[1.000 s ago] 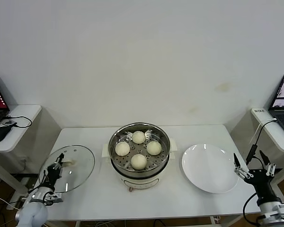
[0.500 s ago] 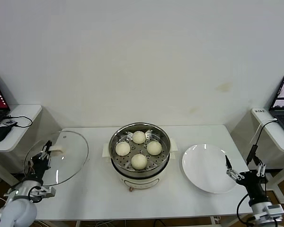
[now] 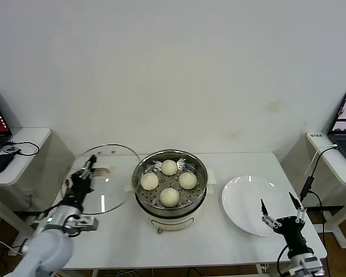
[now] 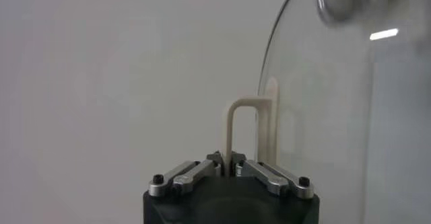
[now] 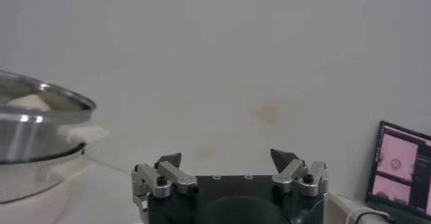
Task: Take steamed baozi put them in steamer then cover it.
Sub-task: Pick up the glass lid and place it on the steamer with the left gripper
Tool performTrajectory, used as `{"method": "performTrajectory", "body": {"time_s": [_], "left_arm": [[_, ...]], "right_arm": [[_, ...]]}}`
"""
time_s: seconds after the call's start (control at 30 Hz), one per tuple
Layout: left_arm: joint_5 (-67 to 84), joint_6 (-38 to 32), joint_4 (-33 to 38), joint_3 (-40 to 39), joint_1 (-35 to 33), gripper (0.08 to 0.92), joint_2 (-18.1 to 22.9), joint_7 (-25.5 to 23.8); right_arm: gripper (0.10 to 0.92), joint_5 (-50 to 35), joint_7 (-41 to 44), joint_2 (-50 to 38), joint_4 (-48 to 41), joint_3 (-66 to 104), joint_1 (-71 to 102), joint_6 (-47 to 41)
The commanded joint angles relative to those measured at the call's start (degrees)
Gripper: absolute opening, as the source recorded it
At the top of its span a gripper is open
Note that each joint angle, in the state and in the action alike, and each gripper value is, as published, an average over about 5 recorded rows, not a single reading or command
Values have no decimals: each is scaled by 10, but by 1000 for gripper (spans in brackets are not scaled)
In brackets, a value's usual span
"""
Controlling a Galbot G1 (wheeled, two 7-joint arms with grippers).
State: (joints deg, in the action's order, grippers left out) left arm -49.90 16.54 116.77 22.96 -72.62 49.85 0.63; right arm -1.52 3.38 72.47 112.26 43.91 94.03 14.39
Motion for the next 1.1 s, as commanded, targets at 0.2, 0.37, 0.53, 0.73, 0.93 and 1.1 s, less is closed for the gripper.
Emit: {"method": "performTrajectory", "body": {"time_s": [0.2, 0.37, 0.53, 0.73, 0.93, 1.1], "left_arm": [[-140, 161, -37, -273, 236, 148, 112, -120], [-220, 166, -69, -277, 246, 148, 165, -165], [-254, 168, -86, -273, 242, 148, 193, -191], [-265, 174, -111, -276, 244, 148, 231, -201], [-274, 173, -120, -278, 240, 148, 249, -201], [-279, 173, -126, -278, 235, 148, 262, -200]], "right_arm": [[823, 139, -26, 56, -39, -17, -20, 20], [822, 163, -32, 68, -49, -20, -23, 22], [823, 171, -34, 71, -55, -20, -19, 23], [823, 175, -35, 74, -56, -20, -18, 22], [823, 177, -35, 75, -58, -23, -17, 24], [823, 177, -35, 76, -60, -26, -17, 26]]}}
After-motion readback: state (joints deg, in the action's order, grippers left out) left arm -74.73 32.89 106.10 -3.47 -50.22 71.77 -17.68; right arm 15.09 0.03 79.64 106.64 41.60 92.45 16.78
